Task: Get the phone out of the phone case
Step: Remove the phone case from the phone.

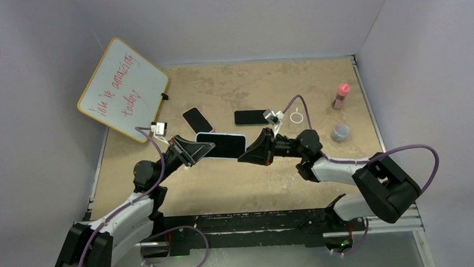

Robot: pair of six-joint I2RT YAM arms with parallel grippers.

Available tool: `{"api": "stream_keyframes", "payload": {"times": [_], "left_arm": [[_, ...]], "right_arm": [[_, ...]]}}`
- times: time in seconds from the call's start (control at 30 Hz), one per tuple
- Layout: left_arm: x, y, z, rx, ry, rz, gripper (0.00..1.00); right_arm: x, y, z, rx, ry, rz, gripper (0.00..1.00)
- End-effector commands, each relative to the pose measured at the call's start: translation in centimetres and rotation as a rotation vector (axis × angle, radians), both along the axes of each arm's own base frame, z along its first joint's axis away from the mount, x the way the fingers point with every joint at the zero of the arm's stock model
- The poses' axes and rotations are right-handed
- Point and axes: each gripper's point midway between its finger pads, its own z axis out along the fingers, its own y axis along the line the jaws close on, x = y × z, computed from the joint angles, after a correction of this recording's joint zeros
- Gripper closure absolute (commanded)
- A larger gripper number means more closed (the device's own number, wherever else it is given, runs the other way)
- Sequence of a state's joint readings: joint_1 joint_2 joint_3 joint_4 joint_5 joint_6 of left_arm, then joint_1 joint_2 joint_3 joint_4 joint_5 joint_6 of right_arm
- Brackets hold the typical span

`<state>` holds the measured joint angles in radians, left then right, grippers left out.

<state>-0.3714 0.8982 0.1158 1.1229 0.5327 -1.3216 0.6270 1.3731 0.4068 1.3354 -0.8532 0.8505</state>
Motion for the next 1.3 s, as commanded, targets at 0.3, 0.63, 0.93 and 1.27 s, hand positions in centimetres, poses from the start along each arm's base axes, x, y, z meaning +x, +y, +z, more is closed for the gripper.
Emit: {"api": "stream_keyframes", "payload": {"times": [0.3,0.63,0.93,1.27], "left_arm": [[2.1,-0.6,-0.7,0.044,0.125,0.0,1.0],[2.5,-1.0,-1.0,0.095,0.146,-0.014,1.0],[1.9,-1.5,-0.6,0.16,0.108,-0.068,1.0],[2.1,-0.9,0.5,0.194,0.032,-0.036,1.0]], "right_arm": [[-0.5,0.4,3.0,-0.02,-0.513,0.078,1.0],[-0.9,0.9,2.4,-0.047,-0.885,0.04,1.0],[-0.1,2.0,2.7,-0.048,-0.987,-0.008,1.0],[0.2,0.9,1.2,-0.092,-0.838,-0.097,0.89]]}}
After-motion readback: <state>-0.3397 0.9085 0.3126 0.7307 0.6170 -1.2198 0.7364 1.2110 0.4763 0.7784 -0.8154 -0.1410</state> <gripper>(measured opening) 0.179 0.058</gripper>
